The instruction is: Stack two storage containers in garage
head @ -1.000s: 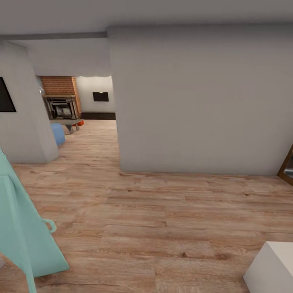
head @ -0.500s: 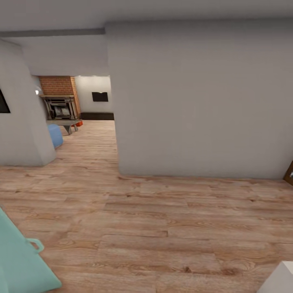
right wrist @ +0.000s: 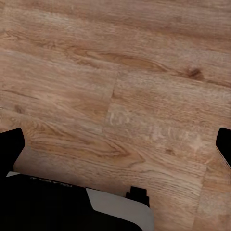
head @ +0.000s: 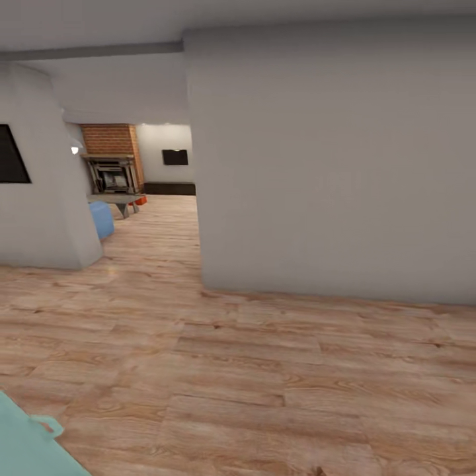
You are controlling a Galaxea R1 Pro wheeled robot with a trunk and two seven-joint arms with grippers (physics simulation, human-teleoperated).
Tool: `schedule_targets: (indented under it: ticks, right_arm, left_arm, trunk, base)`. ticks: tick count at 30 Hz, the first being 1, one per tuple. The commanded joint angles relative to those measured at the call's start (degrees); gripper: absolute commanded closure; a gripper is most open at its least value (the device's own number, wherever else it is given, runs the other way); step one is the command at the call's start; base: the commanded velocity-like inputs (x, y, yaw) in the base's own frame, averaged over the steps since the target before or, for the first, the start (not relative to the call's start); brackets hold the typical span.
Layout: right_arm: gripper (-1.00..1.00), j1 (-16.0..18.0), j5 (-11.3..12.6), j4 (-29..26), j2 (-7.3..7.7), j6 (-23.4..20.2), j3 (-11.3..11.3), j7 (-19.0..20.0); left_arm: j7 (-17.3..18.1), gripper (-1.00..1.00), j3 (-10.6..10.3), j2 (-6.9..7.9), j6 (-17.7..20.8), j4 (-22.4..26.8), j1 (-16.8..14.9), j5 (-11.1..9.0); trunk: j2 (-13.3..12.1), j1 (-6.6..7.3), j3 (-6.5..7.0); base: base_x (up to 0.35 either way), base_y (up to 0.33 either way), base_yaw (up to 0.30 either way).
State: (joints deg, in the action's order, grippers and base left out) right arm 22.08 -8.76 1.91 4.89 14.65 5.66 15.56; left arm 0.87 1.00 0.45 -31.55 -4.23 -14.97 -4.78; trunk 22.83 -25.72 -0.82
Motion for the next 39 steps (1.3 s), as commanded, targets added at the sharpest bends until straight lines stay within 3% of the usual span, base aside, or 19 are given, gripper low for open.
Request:
schedule_targets:
  ticks: [1, 32, 39]
  right_arm:
    - [-1.00, 0.1, -0.6, 0.2, 0.04, 0.4, 0.5, 0.1]
    - [-1.00, 0.1, -0.6, 0.2, 0.06, 0.4, 0.5, 0.0]
    - [-1.00, 0.1, -0.6, 0.2, 0.05, 0.4, 0.5, 0.0]
  left_arm:
    - [0.1, -1.00, 0.1, -0.01, -0.4, -0.3, -0.1, -0.3]
    - [0.1, -1.00, 0.1, -0.05, -0.4, -0.3, -0.1, -0.3]
    - [0.1, -1.00, 0.1, -0.02, -0.4, -0.3, -0.1, -0.2]
  trunk:
    - [0.1, -0.06, -0.09]
    - [0.1, -0.06, -0.09]
    - [0.1, -0.06, -0.09]
  base:
    - [0.324, 0.000, 0.285]
    - [0.324, 0.000, 0.295]
    - [0.324, 0.000, 0.088]
